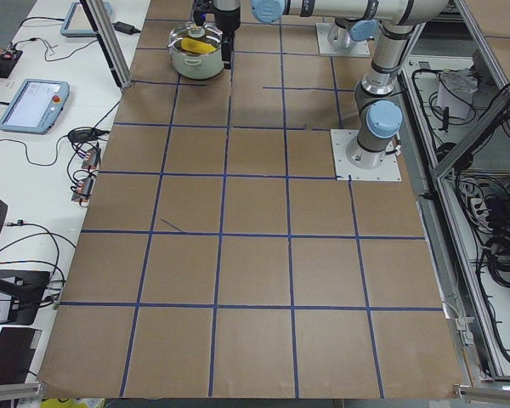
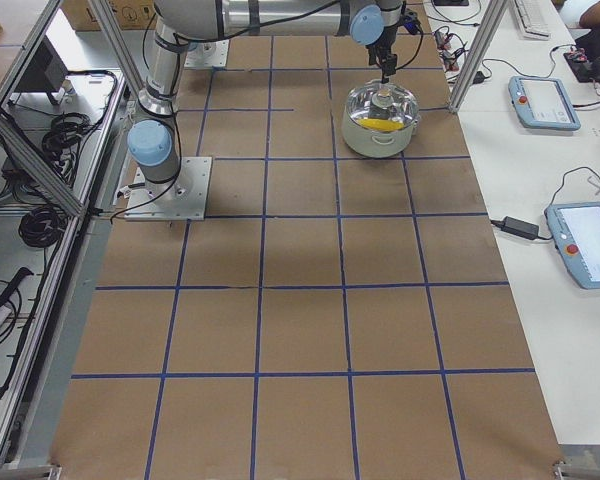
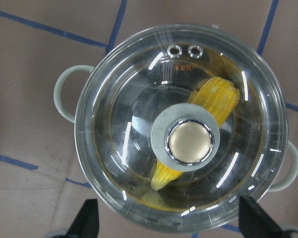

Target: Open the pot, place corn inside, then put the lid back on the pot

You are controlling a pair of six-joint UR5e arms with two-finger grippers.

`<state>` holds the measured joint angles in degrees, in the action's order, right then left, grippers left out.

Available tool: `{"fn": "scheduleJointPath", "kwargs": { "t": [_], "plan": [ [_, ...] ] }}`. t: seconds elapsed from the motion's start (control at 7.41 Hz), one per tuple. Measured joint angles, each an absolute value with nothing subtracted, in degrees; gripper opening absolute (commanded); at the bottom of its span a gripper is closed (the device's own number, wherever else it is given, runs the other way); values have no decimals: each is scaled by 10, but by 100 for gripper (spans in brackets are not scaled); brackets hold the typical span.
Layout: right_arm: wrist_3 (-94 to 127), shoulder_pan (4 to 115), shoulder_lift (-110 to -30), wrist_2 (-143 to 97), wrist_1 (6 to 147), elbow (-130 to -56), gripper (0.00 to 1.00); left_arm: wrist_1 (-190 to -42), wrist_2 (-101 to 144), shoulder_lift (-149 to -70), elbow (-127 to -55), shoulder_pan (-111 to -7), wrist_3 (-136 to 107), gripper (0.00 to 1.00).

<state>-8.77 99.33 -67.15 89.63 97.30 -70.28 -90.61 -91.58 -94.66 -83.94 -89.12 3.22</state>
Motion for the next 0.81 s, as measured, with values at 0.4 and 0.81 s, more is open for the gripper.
{"fn": "scheduleJointPath", "kwargs": {
  "t": [0.4, 0.81],
  "plan": [
    [-75, 989, -801, 900, 930, -825, 100, -906, -916, -947, -839, -891, 32, 100],
    [-79, 970, -830, 899, 955, -868, 100, -906, -916, -947, -839, -892, 32, 100]
  ]
}}
